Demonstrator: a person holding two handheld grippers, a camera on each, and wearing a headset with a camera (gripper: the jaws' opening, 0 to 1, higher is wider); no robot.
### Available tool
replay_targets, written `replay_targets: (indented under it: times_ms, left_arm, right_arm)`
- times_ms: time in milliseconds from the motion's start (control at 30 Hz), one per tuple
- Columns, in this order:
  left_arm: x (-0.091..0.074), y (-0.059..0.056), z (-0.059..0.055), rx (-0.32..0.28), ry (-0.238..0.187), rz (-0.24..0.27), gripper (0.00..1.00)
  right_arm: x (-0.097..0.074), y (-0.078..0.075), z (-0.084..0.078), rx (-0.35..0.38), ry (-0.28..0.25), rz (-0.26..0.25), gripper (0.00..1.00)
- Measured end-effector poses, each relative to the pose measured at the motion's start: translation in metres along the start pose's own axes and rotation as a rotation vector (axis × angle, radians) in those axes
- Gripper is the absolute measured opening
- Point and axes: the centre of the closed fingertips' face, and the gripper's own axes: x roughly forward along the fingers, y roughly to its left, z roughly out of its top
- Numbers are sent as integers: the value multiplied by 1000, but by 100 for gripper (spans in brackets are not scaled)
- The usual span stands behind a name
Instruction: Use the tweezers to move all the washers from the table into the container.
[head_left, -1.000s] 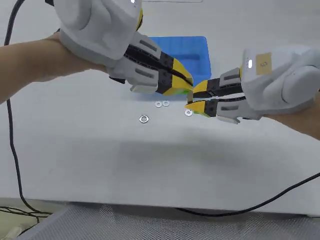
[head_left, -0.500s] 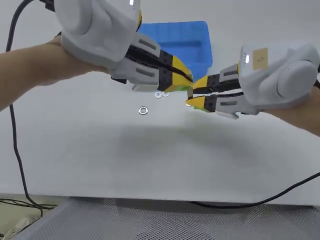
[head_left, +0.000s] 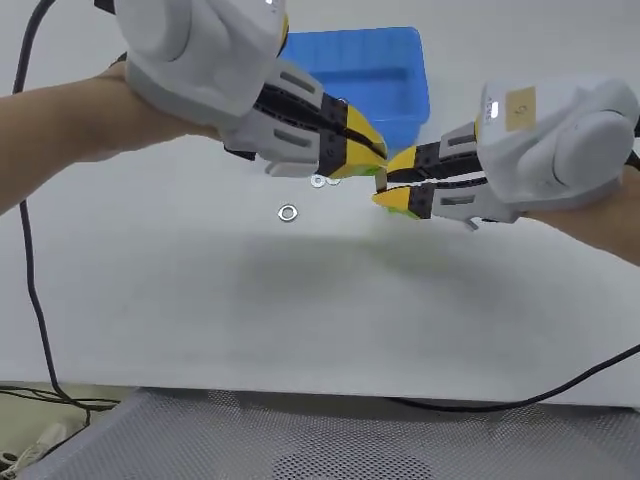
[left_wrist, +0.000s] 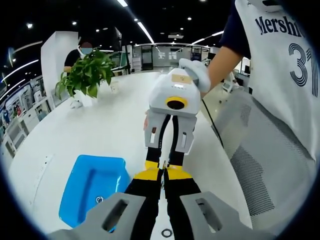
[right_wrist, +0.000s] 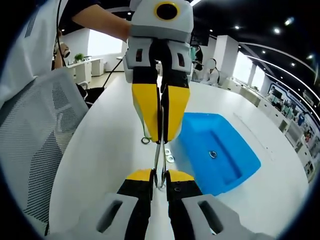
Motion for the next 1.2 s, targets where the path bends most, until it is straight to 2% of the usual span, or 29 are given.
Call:
replay_targets:
  times_ms: [400, 600, 900, 1067, 1200]
  left_arm:
    - [-1, -1, 2, -17, 6, 0, 6]
    - [2, -1, 3, -45, 8, -7, 6]
    - [5, -2, 1, -56, 24, -24, 7]
    - [0, -4, -1, -72, 29, -31, 7]
    - [-4, -7, 2, -70, 25, -29, 7]
  right_arm:
    - [0, 0, 0, -6, 5, 13, 11]
    - [0, 1, -1, -17, 19, 21, 10]
    - [-1, 2, -2, 7, 22, 29, 10]
    - [-1, 7, 0, -3, 29, 44, 10]
    - [-3, 8, 4, -10, 25, 45, 10]
